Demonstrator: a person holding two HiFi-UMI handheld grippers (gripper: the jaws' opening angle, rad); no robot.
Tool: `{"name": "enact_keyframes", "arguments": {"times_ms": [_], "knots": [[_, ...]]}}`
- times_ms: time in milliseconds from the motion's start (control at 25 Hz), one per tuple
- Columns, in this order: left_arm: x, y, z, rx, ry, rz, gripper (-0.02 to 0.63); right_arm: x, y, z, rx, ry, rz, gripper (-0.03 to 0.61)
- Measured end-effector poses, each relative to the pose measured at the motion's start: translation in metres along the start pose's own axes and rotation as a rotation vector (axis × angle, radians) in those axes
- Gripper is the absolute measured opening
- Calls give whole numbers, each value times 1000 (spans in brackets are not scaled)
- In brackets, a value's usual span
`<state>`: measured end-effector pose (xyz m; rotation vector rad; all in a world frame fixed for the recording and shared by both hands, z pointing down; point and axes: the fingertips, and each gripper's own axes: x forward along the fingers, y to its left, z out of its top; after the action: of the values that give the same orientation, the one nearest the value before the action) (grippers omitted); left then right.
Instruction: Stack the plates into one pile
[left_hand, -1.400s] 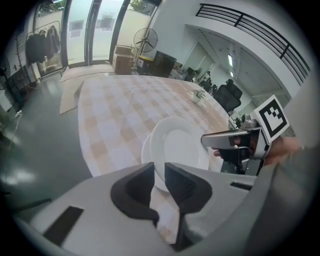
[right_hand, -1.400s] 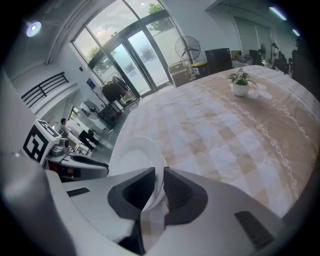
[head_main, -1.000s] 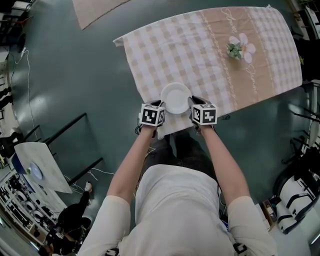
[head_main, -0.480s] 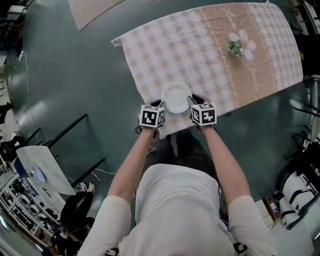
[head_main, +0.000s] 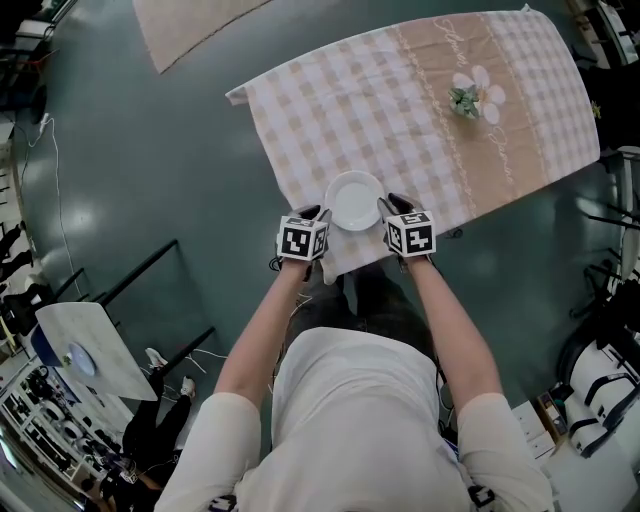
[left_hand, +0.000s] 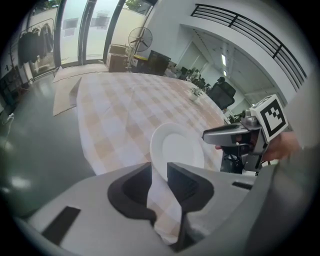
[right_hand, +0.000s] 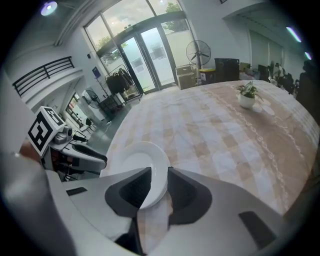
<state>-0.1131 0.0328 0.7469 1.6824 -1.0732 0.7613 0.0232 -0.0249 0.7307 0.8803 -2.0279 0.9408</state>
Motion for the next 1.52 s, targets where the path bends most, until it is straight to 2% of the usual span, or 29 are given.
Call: {"name": "enact_keyframes", "arguments": {"times_ms": [400,680,840,1000,1240,1520], "knots": [[-39,-20,17,78,-48,-113,83,-46,-2,21,-14,-19,-62,81],[-80,-25,31,132,-91,-160,63,-77,21,40,-10,-94,-49,71],[-106,-27,36,161,-128,-179,60,-98,38,51,-46,-130,-54,66],[-134,-27,43,156,-164,-199,43,-128,56,72,-94,-203,-57,58],[-188,-35,50,156,-268,-208,25,-186,80,94,-144,-315,-60,52],[-258,-76,68,278,-463,-172,17,-264,101,117,-213,-467,-5,44]]}}
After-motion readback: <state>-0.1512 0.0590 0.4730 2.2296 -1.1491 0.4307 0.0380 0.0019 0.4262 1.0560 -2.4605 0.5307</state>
